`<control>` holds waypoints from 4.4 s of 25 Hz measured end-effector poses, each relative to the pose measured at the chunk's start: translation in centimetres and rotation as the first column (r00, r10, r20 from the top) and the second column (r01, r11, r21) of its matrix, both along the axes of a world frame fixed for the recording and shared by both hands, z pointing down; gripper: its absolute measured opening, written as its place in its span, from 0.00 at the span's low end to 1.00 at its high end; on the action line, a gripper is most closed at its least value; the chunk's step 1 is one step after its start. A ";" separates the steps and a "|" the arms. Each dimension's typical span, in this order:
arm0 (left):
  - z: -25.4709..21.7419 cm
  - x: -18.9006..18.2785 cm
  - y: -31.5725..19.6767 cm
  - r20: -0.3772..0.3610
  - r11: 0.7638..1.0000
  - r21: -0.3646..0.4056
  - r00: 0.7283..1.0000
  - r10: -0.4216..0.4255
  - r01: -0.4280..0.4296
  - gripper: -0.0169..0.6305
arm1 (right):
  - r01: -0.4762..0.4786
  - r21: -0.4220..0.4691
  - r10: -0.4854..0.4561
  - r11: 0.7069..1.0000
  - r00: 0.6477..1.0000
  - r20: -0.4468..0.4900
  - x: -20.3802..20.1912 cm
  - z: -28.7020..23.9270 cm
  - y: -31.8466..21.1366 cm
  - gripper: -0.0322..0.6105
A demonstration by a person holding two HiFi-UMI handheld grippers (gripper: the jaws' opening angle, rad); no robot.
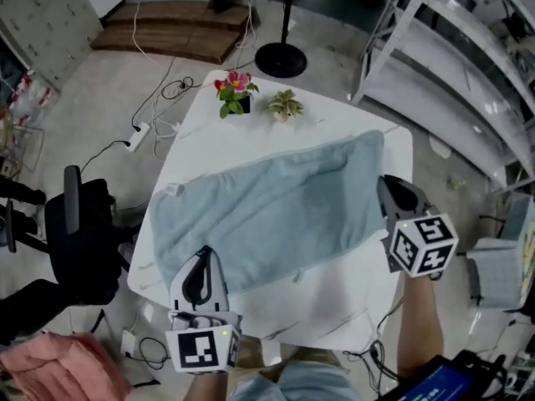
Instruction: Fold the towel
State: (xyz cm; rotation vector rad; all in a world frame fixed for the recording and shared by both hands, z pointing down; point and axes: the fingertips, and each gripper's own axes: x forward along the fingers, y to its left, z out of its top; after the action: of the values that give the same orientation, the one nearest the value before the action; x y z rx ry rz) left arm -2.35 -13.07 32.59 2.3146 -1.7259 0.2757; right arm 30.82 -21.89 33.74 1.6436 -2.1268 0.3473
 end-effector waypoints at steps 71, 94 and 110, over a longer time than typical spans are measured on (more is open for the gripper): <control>13.3 -13.3 5.6 0.082 0.963 -0.248 0.993 -0.088 0.106 0.32 | 0.570 -0.168 -0.592 0.804 0.745 -0.308 -25.1 12.2 14.8 0.26; 10.2 -13.9 10.8 -0.389 0.882 -0.438 0.847 -0.363 0.176 0.09 | 0.655 -0.152 -0.671 0.740 0.706 -0.226 -21.6 10.8 16.4 0.26; 11.1 -10.9 13.7 -0.463 0.857 -0.499 0.796 -0.390 0.129 0.09 | 0.589 -0.201 -0.612 0.782 0.670 -0.420 -14.2 13.9 15.1 0.12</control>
State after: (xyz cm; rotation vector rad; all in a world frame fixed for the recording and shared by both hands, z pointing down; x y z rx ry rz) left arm -13.21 0.63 43.71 1.5787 -1.4665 -0.0563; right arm 16.64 -6.75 47.64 0.7813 -2.0948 -0.1966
